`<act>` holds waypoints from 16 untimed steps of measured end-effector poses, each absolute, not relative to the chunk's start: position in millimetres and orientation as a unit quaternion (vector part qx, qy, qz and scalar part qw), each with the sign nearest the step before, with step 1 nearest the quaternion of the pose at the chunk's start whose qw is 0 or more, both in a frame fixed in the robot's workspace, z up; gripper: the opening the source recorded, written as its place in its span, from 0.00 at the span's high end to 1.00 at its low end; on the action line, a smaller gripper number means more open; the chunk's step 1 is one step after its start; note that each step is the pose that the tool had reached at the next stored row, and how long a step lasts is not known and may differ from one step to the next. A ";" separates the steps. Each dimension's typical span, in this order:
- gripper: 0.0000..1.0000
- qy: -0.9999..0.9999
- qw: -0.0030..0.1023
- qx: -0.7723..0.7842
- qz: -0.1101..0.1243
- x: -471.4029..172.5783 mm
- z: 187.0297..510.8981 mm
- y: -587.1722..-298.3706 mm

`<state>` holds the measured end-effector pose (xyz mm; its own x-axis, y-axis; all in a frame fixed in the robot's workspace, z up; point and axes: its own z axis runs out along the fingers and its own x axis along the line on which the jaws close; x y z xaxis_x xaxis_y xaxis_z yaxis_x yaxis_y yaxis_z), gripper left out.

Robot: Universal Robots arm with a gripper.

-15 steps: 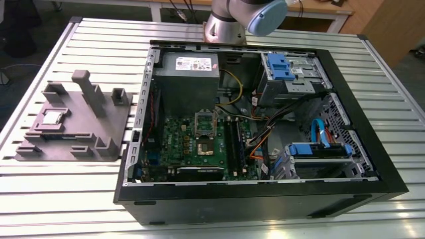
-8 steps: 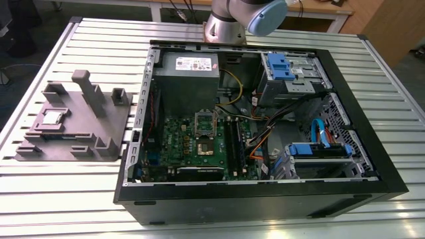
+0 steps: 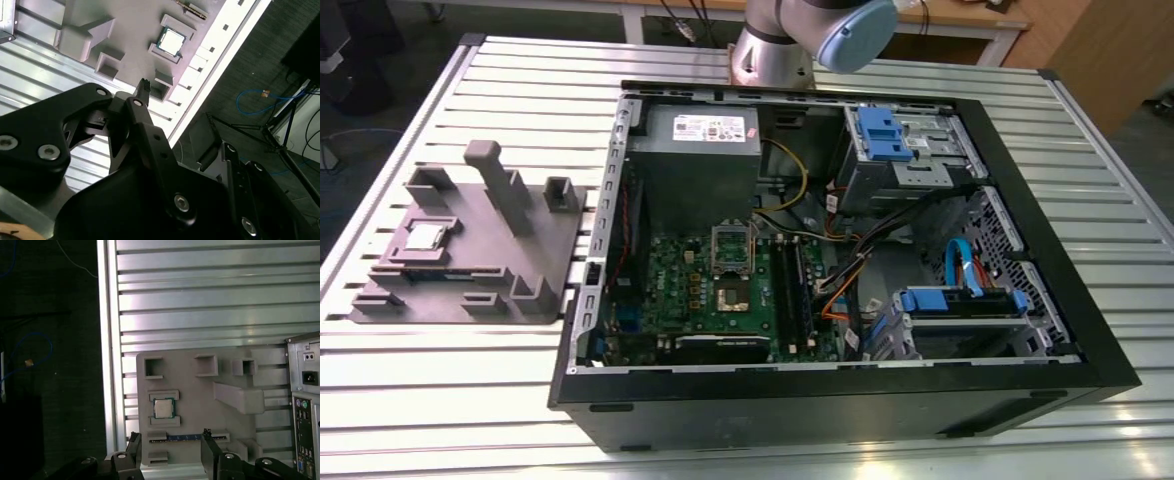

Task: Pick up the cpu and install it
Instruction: 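Pick up the cpu and move it towards the insertion slot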

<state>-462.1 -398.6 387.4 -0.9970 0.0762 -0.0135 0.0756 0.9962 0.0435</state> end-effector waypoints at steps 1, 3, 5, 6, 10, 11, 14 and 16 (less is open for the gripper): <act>0.41 0.999 0.008 0.038 0.022 -462.1 387.3 -398.6; 0.41 0.999 0.008 0.038 0.021 -462.1 387.4 -398.6; 0.41 0.999 0.008 0.036 0.021 -462.2 387.2 -398.6; 0.41 0.999 0.007 0.030 0.022 -462.2 386.9 -398.6; 0.41 1.000 0.007 -0.004 0.022 -462.3 383.8 -398.6; 0.41 1.000 0.007 -0.006 0.022 -462.4 382.9 -398.6; 0.41 1.000 0.007 -0.006 0.022 -462.3 381.4 -398.6; 0.41 1.000 0.007 -0.006 0.022 -462.4 381.1 -398.6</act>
